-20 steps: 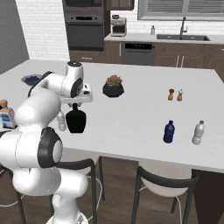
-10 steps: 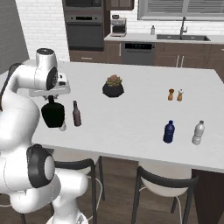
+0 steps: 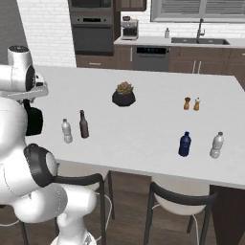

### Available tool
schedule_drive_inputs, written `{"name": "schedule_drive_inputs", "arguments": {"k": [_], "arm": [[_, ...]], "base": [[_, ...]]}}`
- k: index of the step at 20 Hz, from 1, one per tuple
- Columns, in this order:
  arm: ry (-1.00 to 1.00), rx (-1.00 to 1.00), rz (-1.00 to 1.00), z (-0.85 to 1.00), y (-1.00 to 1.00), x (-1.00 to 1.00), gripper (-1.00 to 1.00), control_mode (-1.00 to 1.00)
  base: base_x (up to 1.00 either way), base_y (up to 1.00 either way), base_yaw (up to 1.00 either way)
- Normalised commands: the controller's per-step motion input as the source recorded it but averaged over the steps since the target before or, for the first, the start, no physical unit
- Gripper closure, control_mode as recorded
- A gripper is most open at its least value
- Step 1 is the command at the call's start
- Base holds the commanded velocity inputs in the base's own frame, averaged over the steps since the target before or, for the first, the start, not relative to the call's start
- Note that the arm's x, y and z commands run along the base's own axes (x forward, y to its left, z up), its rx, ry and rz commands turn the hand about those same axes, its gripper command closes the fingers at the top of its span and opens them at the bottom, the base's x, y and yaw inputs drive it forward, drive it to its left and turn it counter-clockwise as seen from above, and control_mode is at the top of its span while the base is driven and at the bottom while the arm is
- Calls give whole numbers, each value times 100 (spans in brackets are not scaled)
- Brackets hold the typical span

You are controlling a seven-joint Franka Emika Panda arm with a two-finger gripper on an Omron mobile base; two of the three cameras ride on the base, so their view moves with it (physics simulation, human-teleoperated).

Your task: Move the plastic bottles in the middle to the plastics group, and the glass bottles in the middle to the glass group.

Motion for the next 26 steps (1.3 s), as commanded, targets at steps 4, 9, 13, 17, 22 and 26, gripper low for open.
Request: {"name": "schedule_drive_inputs", "arguments": {"k": [4, 9, 13, 17, 22, 26], "arm": [[0, 2, 43, -36, 31, 8, 100, -100], [0, 6, 54, -44, 30, 36, 100, -100], [-4, -3, 14, -17, 54, 39, 100, -100], [-8, -6, 4, -19, 32, 52, 100, -100], [0, -6, 3, -26, 32, 35, 100, -100], [3, -4, 7, -13, 48, 17, 100, -100]], "base": [[0, 0, 0], [0, 0, 0], [0, 0, 0], [0, 0, 0], [0, 0, 0], [0, 0, 0]]}}
